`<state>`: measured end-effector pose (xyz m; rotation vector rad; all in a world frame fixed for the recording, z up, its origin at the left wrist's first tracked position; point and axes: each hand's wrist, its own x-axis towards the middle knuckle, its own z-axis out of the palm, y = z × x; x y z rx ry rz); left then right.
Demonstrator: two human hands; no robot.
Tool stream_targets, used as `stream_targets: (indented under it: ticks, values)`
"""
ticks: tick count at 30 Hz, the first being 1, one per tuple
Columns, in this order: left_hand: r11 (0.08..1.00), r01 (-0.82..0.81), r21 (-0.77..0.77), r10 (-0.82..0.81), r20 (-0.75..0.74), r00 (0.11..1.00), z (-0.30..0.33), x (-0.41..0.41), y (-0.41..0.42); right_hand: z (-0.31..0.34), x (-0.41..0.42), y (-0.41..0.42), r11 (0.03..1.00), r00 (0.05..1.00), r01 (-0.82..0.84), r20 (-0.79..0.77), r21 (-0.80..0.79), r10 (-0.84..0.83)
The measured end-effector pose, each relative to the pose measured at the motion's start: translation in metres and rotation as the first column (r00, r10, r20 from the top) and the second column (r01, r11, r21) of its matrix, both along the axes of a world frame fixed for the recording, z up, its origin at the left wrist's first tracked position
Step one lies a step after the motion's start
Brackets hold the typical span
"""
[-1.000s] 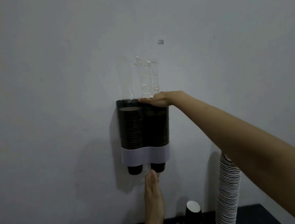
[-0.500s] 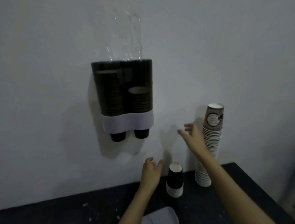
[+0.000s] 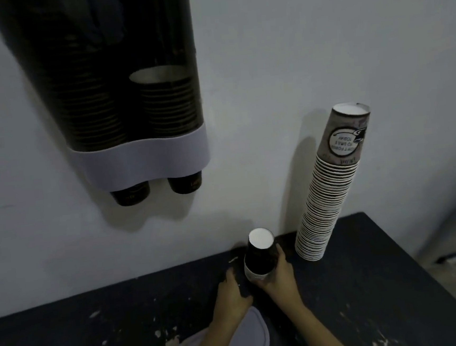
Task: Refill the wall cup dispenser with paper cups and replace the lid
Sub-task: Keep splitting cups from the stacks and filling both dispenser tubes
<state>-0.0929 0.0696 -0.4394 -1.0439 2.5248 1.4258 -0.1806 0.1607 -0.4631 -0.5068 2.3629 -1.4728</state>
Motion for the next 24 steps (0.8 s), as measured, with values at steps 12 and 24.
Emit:
stream_targets:
  ticks: [12,24]
  values:
    - [0.993,-0.097,-0.062,0.09,-0.107,0.99,-0.029,-0.027,-0.004,-0.013,-0.001,-0.007,0.987,0.993,-0.033,-0.11,0.158,0.051]
    - [0.991,-0.129,-0.044,0.11,-0.3,0.948,-0.011,-0.02,-0.01,0.087,-0.015,0.005,0.992,0.951,-0.008,-0.307,0.123,0.045]
